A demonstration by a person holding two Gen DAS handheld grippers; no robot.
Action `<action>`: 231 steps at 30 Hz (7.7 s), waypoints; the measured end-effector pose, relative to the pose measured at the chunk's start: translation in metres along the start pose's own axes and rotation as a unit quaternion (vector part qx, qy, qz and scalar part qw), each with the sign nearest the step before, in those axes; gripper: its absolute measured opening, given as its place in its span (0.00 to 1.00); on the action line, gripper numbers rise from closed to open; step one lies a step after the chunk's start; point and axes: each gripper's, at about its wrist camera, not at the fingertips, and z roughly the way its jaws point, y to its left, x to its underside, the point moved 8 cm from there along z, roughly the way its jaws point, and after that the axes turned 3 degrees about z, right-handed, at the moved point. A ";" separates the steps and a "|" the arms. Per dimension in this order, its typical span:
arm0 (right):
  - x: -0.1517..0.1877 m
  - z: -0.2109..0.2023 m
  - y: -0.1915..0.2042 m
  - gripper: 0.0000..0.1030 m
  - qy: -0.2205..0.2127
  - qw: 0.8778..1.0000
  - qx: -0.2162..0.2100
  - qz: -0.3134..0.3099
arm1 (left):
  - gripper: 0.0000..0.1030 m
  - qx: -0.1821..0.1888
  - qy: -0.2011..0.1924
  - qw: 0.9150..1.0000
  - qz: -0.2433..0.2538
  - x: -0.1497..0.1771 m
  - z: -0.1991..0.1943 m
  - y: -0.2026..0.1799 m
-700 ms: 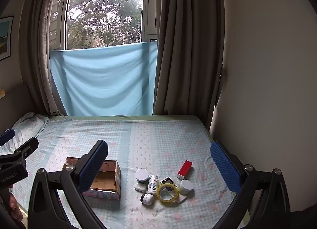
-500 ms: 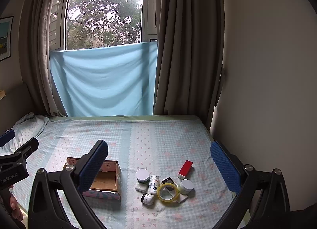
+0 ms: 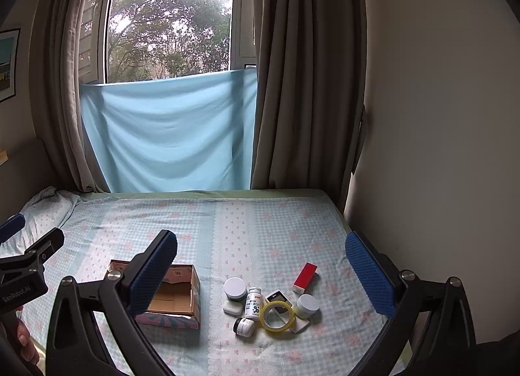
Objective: Organize rigid objects
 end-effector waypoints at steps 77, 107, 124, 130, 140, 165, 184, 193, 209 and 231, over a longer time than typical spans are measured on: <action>0.050 0.071 -0.086 0.99 0.109 0.987 0.063 0.100 | 1.00 0.073 0.145 0.986 0.037 0.042 0.158 -0.058; 0.296 0.354 -0.192 0.99 0.370 0.866 0.081 0.327 | 1.00 0.085 0.428 0.856 0.276 0.268 0.459 -0.205; 0.352 0.397 -0.201 0.86 0.382 0.838 0.106 0.374 | 0.78 0.135 0.419 0.818 0.370 0.310 0.487 -0.240; 0.349 0.395 -0.202 0.66 0.382 0.845 0.096 0.361 | 0.72 0.147 0.417 0.821 0.361 0.308 0.486 -0.246; 0.341 0.379 -0.206 0.66 0.374 0.856 0.085 0.346 | 0.69 0.144 0.416 0.835 0.331 0.285 0.481 -0.228; 0.182 0.276 -0.129 0.66 0.279 0.949 -0.003 0.144 | 0.68 0.108 0.306 0.938 0.121 0.110 0.324 -0.139; 0.101 0.206 0.115 0.66 0.275 0.950 -0.136 0.064 | 0.67 0.046 0.273 0.961 0.026 0.081 0.241 0.091; 0.107 0.218 0.205 0.66 0.281 0.946 -0.159 -0.030 | 0.67 0.024 0.306 0.952 0.003 0.114 0.266 0.169; 0.171 0.306 0.285 0.66 0.351 0.899 -0.174 -0.195 | 0.67 0.011 0.390 0.921 -0.020 0.190 0.378 0.201; 0.320 0.387 0.283 0.66 0.439 0.818 -0.217 -0.302 | 0.67 0.024 0.501 0.862 0.072 0.292 0.459 0.153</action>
